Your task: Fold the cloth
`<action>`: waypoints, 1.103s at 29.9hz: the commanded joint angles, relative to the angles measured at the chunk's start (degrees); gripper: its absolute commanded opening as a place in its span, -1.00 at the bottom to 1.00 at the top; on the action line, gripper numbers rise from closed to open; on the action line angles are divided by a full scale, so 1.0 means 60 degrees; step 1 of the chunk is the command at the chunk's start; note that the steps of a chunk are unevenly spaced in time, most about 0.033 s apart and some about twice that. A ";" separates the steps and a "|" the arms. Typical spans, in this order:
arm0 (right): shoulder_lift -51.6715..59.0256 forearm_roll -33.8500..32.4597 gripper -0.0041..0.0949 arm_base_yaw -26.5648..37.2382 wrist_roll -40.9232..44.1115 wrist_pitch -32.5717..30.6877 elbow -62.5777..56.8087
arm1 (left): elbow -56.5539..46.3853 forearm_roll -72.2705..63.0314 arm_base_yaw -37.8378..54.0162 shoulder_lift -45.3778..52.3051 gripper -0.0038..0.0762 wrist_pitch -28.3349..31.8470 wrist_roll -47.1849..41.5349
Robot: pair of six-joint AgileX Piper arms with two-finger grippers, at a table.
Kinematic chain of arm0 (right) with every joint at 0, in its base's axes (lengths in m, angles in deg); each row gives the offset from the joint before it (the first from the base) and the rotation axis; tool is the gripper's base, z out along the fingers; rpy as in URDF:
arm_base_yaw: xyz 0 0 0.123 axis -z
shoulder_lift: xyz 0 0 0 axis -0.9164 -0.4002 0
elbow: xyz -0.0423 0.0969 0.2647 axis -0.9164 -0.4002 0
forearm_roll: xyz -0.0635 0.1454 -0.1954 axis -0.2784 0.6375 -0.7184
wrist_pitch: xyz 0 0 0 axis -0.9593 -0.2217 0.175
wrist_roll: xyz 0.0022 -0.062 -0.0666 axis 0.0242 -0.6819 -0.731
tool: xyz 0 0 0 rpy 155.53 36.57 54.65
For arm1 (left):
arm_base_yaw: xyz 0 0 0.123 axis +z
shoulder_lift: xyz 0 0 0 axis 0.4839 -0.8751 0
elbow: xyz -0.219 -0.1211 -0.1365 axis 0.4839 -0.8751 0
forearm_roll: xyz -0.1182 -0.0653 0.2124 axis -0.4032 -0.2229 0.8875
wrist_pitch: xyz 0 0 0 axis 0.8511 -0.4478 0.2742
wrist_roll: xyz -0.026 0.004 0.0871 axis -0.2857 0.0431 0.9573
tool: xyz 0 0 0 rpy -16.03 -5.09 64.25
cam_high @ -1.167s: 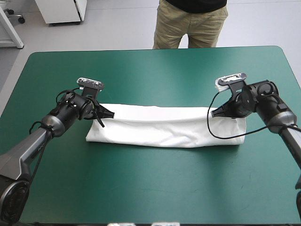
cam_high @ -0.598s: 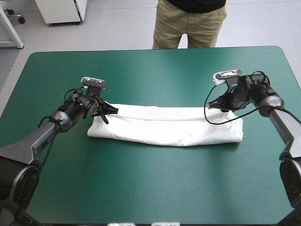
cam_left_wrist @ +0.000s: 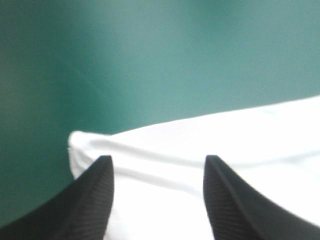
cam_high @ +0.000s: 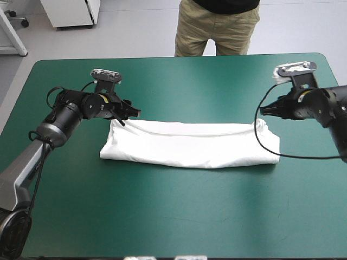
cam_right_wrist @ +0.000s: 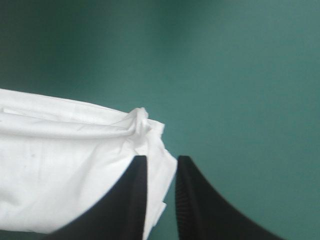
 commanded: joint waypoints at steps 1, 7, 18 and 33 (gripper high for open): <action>0.1295 -0.0984 -0.94 0.0109 0.0408 0.0227 0.0040 | 0.0317 -0.0462 -0.0190 0.0586 -0.27 -0.0013 0.0605; 0.2604 -0.1476 -0.95 0.0109 0.0893 -0.0085 -0.0503 | 0.0317 -0.1855 -0.0396 0.0653 -0.91 -0.0436 0.1634; 0.3213 -0.1406 -0.95 0.0109 0.1436 0.0661 -0.3359 | 0.0317 -0.4598 -0.1287 -0.0660 -0.92 -0.0393 0.3153; 0.1542 0.4882 -0.95 0.3440 -0.4278 0.1664 -0.4365 | 0.0317 -0.5018 -0.1960 -0.2856 -0.93 0.0455 0.3153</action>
